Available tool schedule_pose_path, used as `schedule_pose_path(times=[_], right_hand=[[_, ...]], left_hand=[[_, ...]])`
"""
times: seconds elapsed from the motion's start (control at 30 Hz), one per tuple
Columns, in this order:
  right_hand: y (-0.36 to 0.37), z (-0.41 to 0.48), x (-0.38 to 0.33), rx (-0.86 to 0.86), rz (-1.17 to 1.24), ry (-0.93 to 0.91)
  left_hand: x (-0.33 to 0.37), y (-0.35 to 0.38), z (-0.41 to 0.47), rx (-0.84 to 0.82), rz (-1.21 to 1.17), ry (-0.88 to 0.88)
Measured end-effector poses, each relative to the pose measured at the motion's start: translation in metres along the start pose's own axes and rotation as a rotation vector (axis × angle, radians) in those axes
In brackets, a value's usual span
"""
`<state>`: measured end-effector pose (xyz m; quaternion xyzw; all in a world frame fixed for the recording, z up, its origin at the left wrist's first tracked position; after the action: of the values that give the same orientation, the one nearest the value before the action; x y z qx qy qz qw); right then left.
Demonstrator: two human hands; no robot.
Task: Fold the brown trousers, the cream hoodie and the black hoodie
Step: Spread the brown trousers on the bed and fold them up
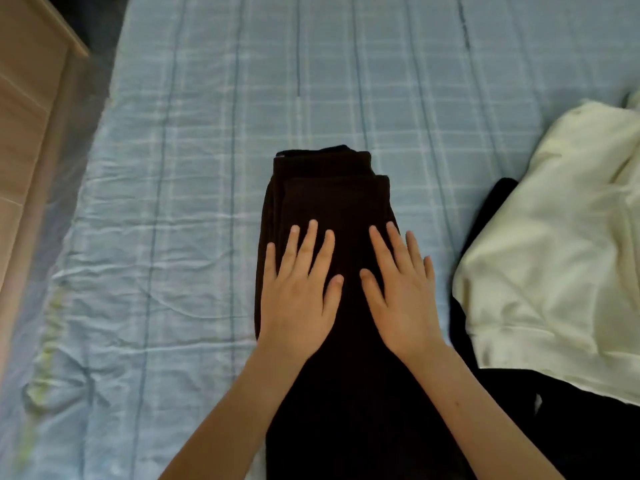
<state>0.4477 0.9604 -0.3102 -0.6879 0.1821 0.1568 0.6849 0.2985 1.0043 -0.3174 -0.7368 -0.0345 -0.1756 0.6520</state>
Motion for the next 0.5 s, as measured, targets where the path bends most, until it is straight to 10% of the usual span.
schedule_pose_path(times=[0.3, 0.5], right_hand=[[0.056, -0.099, 0.007, -0.217, -0.137, 0.177], [0.029, -0.151, 0.025, -0.246, 0.272, 0.262]], left_hand=[[-0.013, 0.06, -0.086, -0.096, 0.128, 0.044], [-0.033, 0.031, -0.138, -0.153, -0.084, -0.041]])
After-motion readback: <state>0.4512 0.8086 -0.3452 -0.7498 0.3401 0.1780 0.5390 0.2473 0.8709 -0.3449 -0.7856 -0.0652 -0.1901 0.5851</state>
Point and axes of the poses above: each hand's wrist, its own z-axis towards the middle knuckle, its own y-axis out of the palm, x = y × z, the point moved 5 cm from there along z, towards the middle knuckle, and after that the axes turned 14 degrees about -y, right-handed, at the moved point
